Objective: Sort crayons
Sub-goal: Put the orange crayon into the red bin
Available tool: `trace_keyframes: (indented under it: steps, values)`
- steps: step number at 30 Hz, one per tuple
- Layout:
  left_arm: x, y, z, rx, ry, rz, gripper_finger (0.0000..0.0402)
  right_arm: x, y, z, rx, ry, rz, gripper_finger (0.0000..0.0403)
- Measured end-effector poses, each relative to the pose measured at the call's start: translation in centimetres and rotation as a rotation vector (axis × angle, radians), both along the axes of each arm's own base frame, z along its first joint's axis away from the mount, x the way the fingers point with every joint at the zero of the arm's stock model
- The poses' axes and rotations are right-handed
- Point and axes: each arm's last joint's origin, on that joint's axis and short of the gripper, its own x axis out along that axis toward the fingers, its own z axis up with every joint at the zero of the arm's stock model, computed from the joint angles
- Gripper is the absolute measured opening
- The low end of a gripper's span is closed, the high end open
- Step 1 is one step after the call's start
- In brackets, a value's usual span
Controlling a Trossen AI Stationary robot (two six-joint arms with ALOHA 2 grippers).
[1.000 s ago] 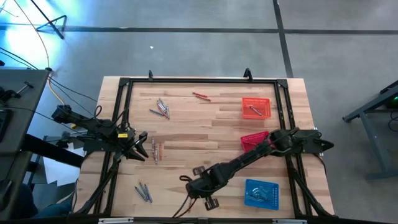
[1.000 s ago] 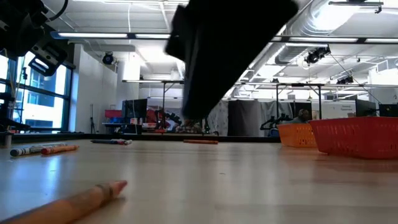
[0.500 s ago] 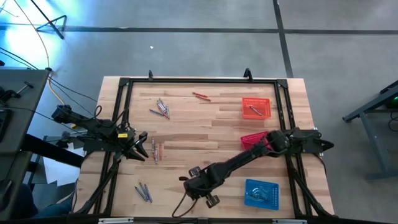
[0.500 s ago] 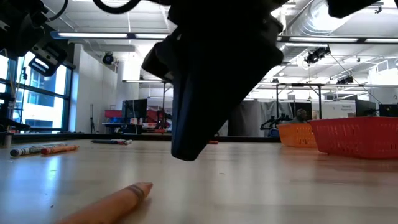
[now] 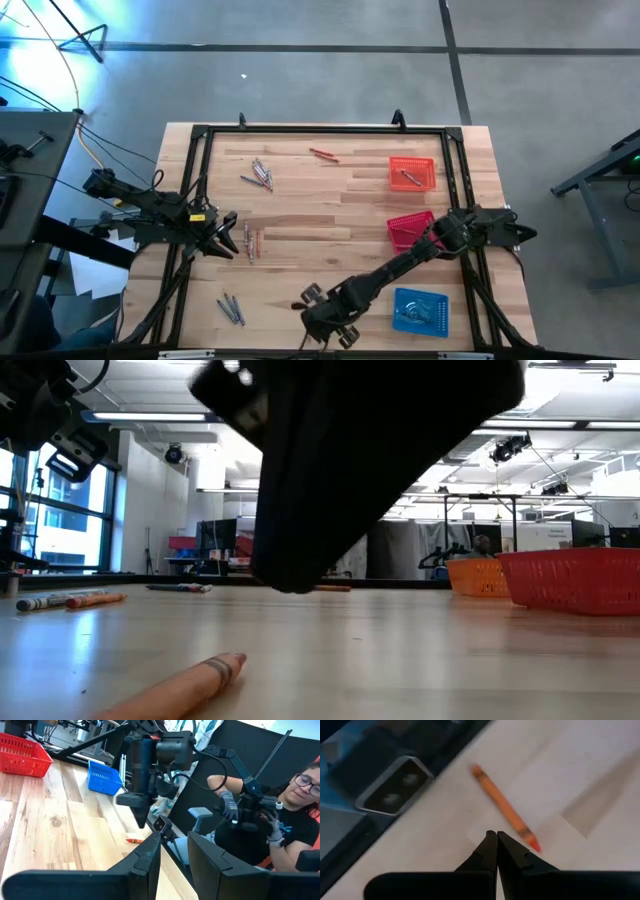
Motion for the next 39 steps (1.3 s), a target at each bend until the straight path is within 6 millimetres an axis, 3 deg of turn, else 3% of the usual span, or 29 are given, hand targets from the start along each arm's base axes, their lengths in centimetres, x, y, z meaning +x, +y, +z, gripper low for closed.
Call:
trace_keyframes:
  steps: [6, 18, 33, 39]
  values:
    - [0.0, 0.0, 0.0, 0.000, 0.000, 0.000, 0.0086, -0.1, 0.6, 0.1, 0.000, -0.041, 0.052, 0.0010]
    - [0.0, 0.0, 0.0, 0.000, 0.000, 0.000, 0.0086, 0.6, -0.1, 0.0, -0.030, -0.075, 0.051, 0.0125]
    - [0.0, 0.0, 0.0, 0.000, 0.000, 0.000, 0.0086, 1.5, -0.5, -3.2, -0.070, -0.060, 0.121, 0.0129]
    - [0.0, 0.0, 0.0, 0.000, 0.000, 0.000, 0.0086, 1.5, -0.6, -3.4, -0.066, -0.037, 0.099, 0.0099]
